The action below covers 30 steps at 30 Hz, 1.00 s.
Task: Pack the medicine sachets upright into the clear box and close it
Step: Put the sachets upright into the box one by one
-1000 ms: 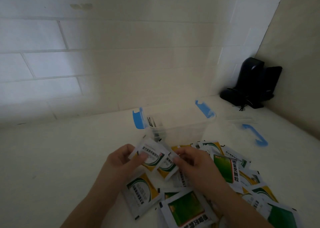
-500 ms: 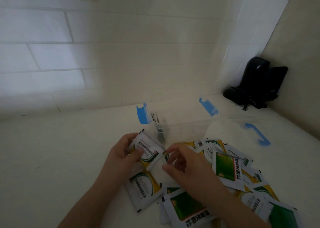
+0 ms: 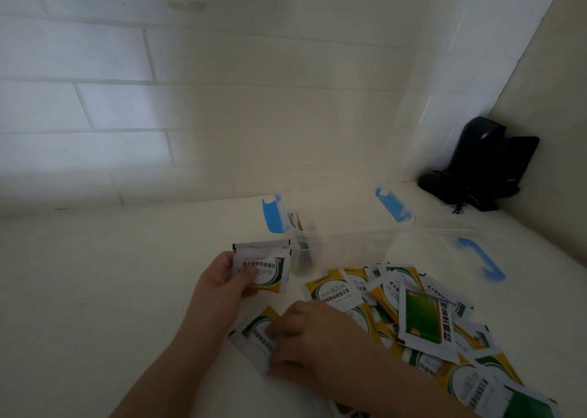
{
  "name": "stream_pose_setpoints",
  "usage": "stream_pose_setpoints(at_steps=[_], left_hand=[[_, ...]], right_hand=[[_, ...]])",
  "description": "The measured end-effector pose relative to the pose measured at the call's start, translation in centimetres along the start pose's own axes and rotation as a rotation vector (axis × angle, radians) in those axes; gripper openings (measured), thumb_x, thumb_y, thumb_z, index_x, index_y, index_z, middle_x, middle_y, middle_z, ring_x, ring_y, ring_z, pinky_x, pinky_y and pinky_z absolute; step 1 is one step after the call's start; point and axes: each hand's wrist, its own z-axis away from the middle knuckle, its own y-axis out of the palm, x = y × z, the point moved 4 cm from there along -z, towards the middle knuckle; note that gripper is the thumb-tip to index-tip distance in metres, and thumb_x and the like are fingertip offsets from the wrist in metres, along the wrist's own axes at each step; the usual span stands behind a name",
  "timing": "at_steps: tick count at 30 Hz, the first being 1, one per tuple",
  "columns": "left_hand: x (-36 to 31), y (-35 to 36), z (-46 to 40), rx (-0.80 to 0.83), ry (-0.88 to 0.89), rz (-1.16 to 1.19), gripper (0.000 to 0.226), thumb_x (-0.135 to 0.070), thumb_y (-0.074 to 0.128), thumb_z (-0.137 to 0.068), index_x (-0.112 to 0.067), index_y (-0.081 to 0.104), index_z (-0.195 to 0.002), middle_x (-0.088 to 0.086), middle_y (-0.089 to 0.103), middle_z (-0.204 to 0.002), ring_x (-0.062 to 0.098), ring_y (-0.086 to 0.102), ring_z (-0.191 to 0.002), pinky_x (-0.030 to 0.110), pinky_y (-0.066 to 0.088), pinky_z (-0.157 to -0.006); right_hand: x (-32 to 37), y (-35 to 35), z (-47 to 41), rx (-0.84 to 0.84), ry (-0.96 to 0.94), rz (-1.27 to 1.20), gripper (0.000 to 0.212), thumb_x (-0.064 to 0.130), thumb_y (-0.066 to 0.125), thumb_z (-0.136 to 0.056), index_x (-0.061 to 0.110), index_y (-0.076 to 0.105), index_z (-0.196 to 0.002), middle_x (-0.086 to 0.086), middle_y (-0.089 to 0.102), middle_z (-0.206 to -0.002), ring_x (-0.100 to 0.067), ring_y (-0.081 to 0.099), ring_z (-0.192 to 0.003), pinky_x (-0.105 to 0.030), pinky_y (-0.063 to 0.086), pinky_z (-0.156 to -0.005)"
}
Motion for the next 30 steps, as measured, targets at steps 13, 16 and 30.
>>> stream_pose_setpoints(at_steps=[13, 16, 30], left_hand=[[0.3, 3.3, 1.5, 0.269, -0.043, -0.008, 0.003, -0.007, 0.049, -0.09, -0.004, 0.049, -0.089, 0.017, 0.063, -0.093, 0.022, 0.064, -0.075, 0.025, 0.058, -0.058], [-0.3, 3.9, 2.2, 0.353, 0.03, -0.06, 0.005, -0.012, 0.049, -0.089, -0.012, 0.053, -0.092, 0.011, 0.063, -0.082, 0.013, 0.066, -0.067, 0.023, 0.056, -0.06], [-0.8, 1.8, 1.2, 0.379, 0.259, -0.193, 0.021, -0.006, 0.052, -0.088, -0.021, 0.057, -0.102, -0.012, 0.067, -0.068, 0.0, 0.06, -0.069, 0.01, 0.047, -0.065]], right_hand=[[-4.1, -2.9, 3.1, -0.655, 0.68, -0.503, 0.014, 0.032, 0.056, -0.084, 0.035, 0.047, -0.073, 0.015, 0.059, -0.079, -0.002, 0.06, -0.072, -0.019, 0.055, -0.064], [-2.4, -1.6, 1.8, -0.517, 0.476, -0.646, 0.008, 0.026, 0.056, -0.087, 0.031, 0.058, -0.092, 0.02, 0.054, -0.106, 0.006, 0.053, -0.095, -0.006, 0.047, -0.076], [-5.3, -3.5, 3.4, -0.632, 0.542, -0.711, 0.028, 0.013, 0.06, -0.084, 0.038, 0.055, -0.094, 0.016, 0.064, -0.094, 0.003, 0.058, -0.09, -0.013, 0.051, -0.075]])
